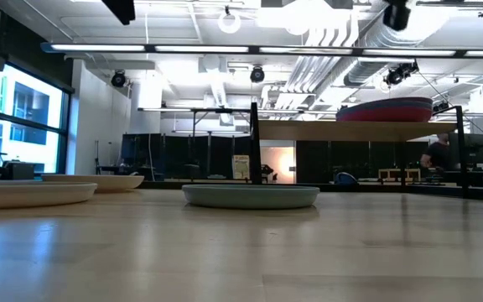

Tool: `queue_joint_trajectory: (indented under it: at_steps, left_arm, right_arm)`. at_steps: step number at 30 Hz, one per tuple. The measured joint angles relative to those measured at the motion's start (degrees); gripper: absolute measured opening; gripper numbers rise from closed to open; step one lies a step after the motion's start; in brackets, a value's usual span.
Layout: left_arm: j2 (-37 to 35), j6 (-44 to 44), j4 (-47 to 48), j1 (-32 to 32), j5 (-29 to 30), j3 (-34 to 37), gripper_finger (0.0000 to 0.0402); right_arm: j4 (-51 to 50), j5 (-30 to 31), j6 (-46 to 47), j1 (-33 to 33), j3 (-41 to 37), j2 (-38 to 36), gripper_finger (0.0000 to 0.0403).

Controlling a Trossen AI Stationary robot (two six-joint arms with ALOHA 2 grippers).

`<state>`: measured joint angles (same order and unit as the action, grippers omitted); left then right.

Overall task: Place and stack plates onto a shelf
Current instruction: Stack the white plate on top of the purple plate on the shelf

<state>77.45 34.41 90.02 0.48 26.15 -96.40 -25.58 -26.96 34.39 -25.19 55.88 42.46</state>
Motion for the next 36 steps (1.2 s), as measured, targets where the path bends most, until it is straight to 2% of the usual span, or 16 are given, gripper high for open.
queue_joint_trajectory:
  at_steps: [4, 8, 12, 16, 32, 36]
  left_arm:
    - [0.0, -0.3, 0.0, 3.0, 0.0, 0.0, 0.0127]
    - [0.0, -3.7, 0.0, 5.8, 0.0, 0.0, 0.0127]
    - [0.0, -8.1, 0.0, 8.3, 0.0, 0.0, 0.0127]
    - [0.0, -11.0, 0.0, 10.4, -0.1, 0.0, 0.0127]
    - [0.0, -12.5, 0.0, 19.8, -3.2, 0.1, 0.0127]
    - [0.0, -12.0, 0.0, 22.6, -4.1, 3.7, 0.0127]
  right_arm:
    - [6.0, 1.8, -5.3, 3.1, 0.0, 0.4, 0.0103]
    - [10.6, 5.8, -8.8, 5.4, 0.0, 1.9, 0.0103]
    - [13.6, 7.0, -11.8, 6.4, 0.0, 4.7, 0.0103]
    - [13.9, 7.1, -13.0, 7.1, 0.0, 8.3, 0.0103]
    - [13.8, 6.9, -11.8, 13.4, 0.0, 18.6, 0.0103]
    - [13.8, 6.9, -11.8, 14.7, 0.0, 19.8, 0.0103]
